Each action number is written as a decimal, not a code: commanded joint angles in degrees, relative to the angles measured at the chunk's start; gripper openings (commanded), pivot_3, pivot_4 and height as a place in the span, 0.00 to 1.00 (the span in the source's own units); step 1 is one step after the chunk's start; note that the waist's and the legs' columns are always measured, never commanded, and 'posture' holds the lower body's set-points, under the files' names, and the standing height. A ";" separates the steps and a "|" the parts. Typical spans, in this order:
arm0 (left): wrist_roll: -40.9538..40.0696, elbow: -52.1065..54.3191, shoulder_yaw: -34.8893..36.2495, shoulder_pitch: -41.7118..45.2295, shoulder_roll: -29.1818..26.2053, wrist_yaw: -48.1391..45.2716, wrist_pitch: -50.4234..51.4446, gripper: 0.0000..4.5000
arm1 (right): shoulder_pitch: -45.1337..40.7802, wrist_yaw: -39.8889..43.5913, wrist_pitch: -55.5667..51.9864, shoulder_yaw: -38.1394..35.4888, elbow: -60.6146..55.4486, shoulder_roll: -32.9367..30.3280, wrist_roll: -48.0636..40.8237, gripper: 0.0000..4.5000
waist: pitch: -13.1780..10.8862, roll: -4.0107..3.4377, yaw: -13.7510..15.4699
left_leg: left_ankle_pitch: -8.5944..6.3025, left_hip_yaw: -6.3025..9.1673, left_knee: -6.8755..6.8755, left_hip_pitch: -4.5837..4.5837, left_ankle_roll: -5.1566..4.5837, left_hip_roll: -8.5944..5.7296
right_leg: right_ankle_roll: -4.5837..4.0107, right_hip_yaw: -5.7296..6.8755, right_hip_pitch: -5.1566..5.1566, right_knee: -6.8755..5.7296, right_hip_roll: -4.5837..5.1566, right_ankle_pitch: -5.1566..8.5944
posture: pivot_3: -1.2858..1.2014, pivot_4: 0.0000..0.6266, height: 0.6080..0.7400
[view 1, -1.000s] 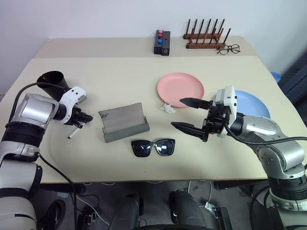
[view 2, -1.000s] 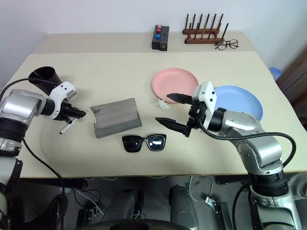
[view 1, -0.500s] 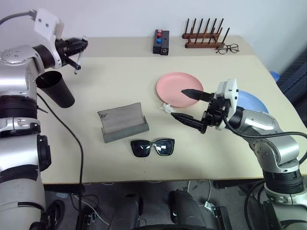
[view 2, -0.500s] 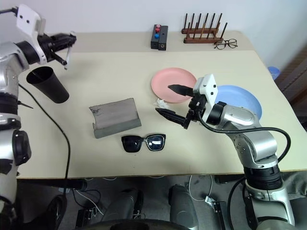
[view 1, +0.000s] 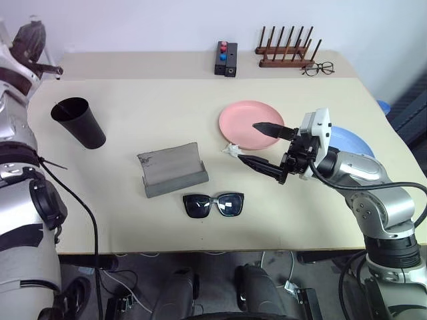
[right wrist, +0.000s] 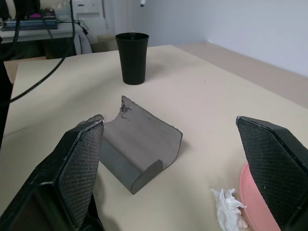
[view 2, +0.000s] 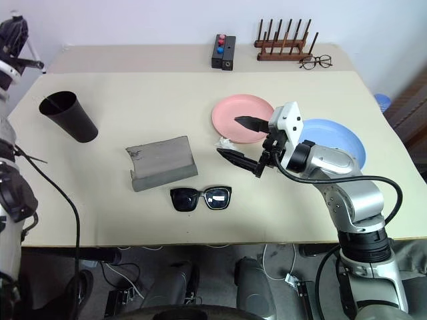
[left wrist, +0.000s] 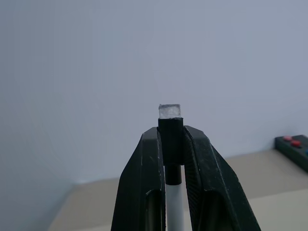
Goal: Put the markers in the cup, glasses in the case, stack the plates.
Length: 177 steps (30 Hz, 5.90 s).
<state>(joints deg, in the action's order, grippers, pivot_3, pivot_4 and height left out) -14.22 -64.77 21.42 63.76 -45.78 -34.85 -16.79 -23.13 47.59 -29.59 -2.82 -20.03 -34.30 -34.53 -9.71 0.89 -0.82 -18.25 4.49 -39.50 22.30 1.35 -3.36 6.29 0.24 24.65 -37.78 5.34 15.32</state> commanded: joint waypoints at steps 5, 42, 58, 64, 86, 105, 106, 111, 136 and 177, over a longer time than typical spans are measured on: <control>-6.04 2.76 5.03 -5.26 3.05 -3.33 -0.20 0.01 | -1.25 0.05 0.14 -0.98 -1.20 -0.46 -0.50 1.00 | 0.00 0.00 0.09 | -0.02 0.02 -0.24 0.02 -0.03 0.00 | 0.00 0.00 -0.01 -0.21 0.00 0.00 | 0.52 0.24 1.00; -20.87 43.74 -11.05 -16.14 -0.11 -37.32 50.57 0.99 | -3.34 2.13 2.66 -2.19 4.22 -1.20 1.03 1.00 | 0.00 -0.02 -0.40 | -0.07 0.05 -0.47 0.04 -0.13 0.06 | 0.00 -0.04 -0.06 -0.32 -0.09 0.00 | 0.52 0.24 1.00; -9.51 52.65 -22.72 -31.48 3.63 -30.42 49.43 0.99 | 0.93 -0.73 2.58 -1.73 -0.40 0.07 1.25 1.00 | -0.02 -0.07 0.26 | -0.19 0.09 -0.46 0.02 -0.33 0.10 | -0.05 -0.12 -0.11 -0.24 -0.12 -0.02 | 0.52 0.24 1.00; -10.19 51.53 -23.09 -32.49 6.88 -32.17 49.28 0.80 | 1.14 -1.01 2.62 -1.43 -0.75 0.00 1.45 1.00 | -0.02 -0.08 0.05 | -0.19 0.08 -0.44 0.02 -0.33 0.10 | -0.05 -0.12 -0.09 -0.23 -0.12 -0.01 | 0.52 0.24 1.00; -3.78 46.29 -28.99 -30.98 6.79 -39.45 44.10 0.19 | 2.73 -1.81 2.99 -1.08 -1.61 -0.18 2.32 1.00 | -0.02 -0.08 0.17 | -0.20 0.08 -0.45 0.02 -0.34 0.10 | -0.05 -0.12 -0.10 -0.23 -0.11 -0.01 | 0.52 0.24 1.00; 3.59 26.62 -33.63 -18.06 5.53 -56.06 28.37 0.19 | 2.08 -2.12 3.56 -0.50 -1.13 0.31 3.20 1.00 | -0.02 -0.08 0.10 | -0.21 0.06 -0.45 0.01 -0.37 0.10 | -0.05 -0.10 -0.12 -0.24 -0.17 -0.01 | 0.52 0.24 1.00; 3.98 24.98 -34.28 -17.05 5.65 -56.97 26.13 0.19 | 2.13 -2.12 3.57 -0.52 -1.20 0.28 3.21 1.00 | -0.02 -0.08 0.10 | -0.21 0.05 -0.45 0.01 -0.37 0.10 | -0.05 -0.10 -0.12 -0.22 -0.18 -0.01 | 0.52 0.24 1.00; 3.52 18.37 -38.59 -12.60 6.82 -57.65 16.67 0.19 | 2.75 -2.48 3.27 -0.81 -2.06 0.27 3.13 1.00 | -0.02 -0.07 0.13 | -0.23 0.05 -0.46 0.01 -0.40 0.10 | -0.05 -0.10 -0.12 -0.23 -0.17 -0.01 | 0.52 0.24 1.00; -1.24 14.63 -44.40 -9.61 7.46 -57.65 20.84 0.00 | 3.06 -2.84 3.32 -0.51 -1.93 0.10 3.65 1.00 | -0.03 -0.07 0.03 | -0.24 0.06 -0.49 0.01 -0.43 0.13 | -0.04 -0.10 -0.13 -0.28 -0.24 -0.01 | 0.52 0.24 1.00; -5.89 7.28 -49.94 -2.96 9.22 -57.65 6.14 0.98 | 1.99 -2.37 2.06 0.55 -2.25 0.41 3.19 1.00 | -0.04 -0.05 -0.01 | -0.25 0.06 -0.50 0.01 -0.46 0.12 | -0.04 -0.09 -0.15 -0.24 -0.26 -0.01 | 0.52 0.24 1.00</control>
<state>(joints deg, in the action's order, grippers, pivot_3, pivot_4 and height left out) -18.78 -59.04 -30.53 59.23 -35.31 -92.28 -10.55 -20.01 44.90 -27.91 -1.75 -21.19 -34.06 -30.65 -9.75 0.84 -0.82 -18.50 4.56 -40.00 22.32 0.89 -3.24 6.25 0.14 24.49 -38.02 5.08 15.31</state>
